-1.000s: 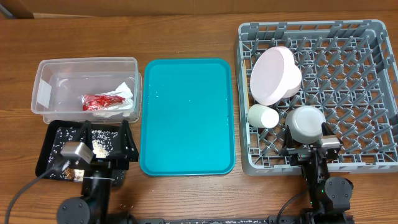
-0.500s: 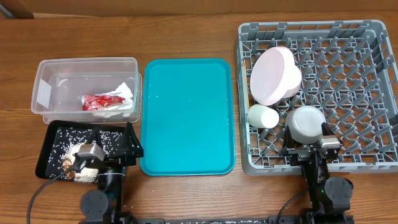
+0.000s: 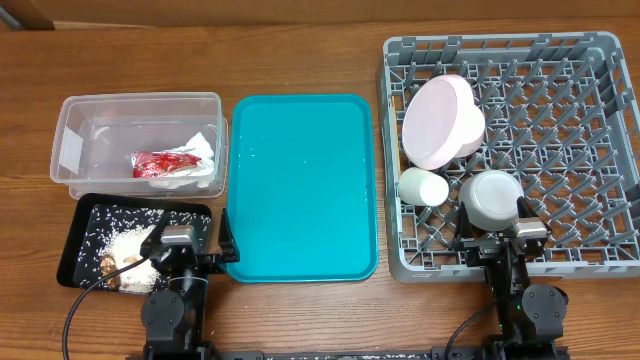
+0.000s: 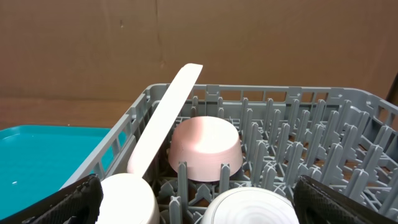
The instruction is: Sort waste into correct bins and load items into the dishwasher
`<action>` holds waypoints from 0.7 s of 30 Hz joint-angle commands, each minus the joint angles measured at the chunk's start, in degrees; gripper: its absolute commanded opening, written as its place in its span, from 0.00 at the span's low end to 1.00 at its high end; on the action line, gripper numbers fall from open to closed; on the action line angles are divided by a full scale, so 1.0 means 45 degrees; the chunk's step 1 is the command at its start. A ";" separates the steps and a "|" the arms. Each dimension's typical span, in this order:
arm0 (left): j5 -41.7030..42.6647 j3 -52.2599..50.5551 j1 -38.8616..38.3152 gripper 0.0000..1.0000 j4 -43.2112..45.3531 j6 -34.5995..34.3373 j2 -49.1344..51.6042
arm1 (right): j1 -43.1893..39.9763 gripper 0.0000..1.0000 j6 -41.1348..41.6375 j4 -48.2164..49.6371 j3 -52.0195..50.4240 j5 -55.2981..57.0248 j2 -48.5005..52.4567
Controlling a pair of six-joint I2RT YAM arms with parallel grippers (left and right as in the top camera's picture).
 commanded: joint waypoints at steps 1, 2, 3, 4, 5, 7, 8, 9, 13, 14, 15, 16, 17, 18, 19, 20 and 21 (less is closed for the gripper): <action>-0.0121 -0.0053 -0.0107 1.00 0.0010 0.0947 -0.0141 | -0.0049 1.00 -0.0049 0.0078 -0.0131 -0.0073 -0.0151; -0.0121 -0.0053 -0.0107 1.00 0.0010 0.0952 -0.0141 | -0.0049 1.00 -0.0049 0.0078 -0.0131 -0.0073 -0.0151; -0.0117 -0.0053 -0.0107 1.00 0.0015 0.0942 -0.0141 | -0.0049 1.00 -0.0049 0.0078 -0.0131 -0.0073 -0.0151; -0.0102 -0.0053 -0.0107 1.00 0.0024 0.0937 -0.0141 | -0.0049 1.00 -0.0049 0.0078 -0.0131 -0.0073 -0.0151; -0.0117 -0.0053 -0.0107 1.00 0.0034 0.0937 -0.0141 | -0.0049 1.00 -0.0049 0.0078 -0.0131 -0.0073 -0.0151; -0.0117 -0.0053 -0.0053 1.00 0.0034 0.0937 -0.0141 | -0.0049 1.00 -0.0049 0.0078 -0.0131 -0.0073 -0.0151; -0.0117 -0.0053 -0.0005 1.00 0.0034 0.0937 -0.0141 | -0.0049 1.00 -0.0049 0.0078 -0.0131 -0.0073 -0.0151; -0.0117 -0.0053 0.0049 1.00 0.0034 0.0937 -0.0141 | -0.0049 1.00 -0.0049 0.0078 -0.0131 -0.0073 -0.0151; -0.0117 -0.0053 0.0146 1.00 0.0034 0.0937 -0.0131 | -0.0049 1.00 -0.0053 0.0078 -0.0131 -0.0073 -0.0151; -0.0117 -0.0053 0.0146 1.00 0.0034 0.0937 -0.0131 | -0.0049 1.00 -0.0049 0.0078 -0.0131 -0.0073 -0.0151; -0.0117 -0.0053 0.0146 1.00 0.0034 0.0937 -0.0131 | -0.0049 1.00 -0.0049 0.0078 -0.0131 -0.0073 -0.0151; -0.0117 -0.0053 0.0146 1.00 0.0034 0.0937 -0.0131 | -0.0049 1.00 -0.0049 0.0078 -0.0131 -0.0073 -0.0151; -0.0117 -0.0053 0.0146 1.00 0.0034 0.0937 -0.0131 | -0.0049 1.00 -0.0049 0.0078 -0.0131 -0.0073 -0.0151; -0.0117 -0.0053 0.0146 1.00 0.0034 0.0937 -0.0131 | -0.0049 1.00 -0.0049 0.0078 -0.0131 -0.0073 -0.0151; -0.0117 -0.0053 0.0146 1.00 0.0034 0.0937 -0.0131 | -0.0049 1.00 -0.0049 0.0078 -0.0131 -0.0073 -0.0151; -0.0117 -0.0053 0.0146 1.00 0.0034 0.0937 -0.0131 | -0.0049 1.00 -0.0049 0.0078 -0.0131 -0.0073 -0.0151; -0.0117 -0.0053 0.0146 1.00 0.0034 0.0937 -0.0131 | -0.0049 1.00 -0.0049 0.0078 -0.0131 -0.0073 -0.0151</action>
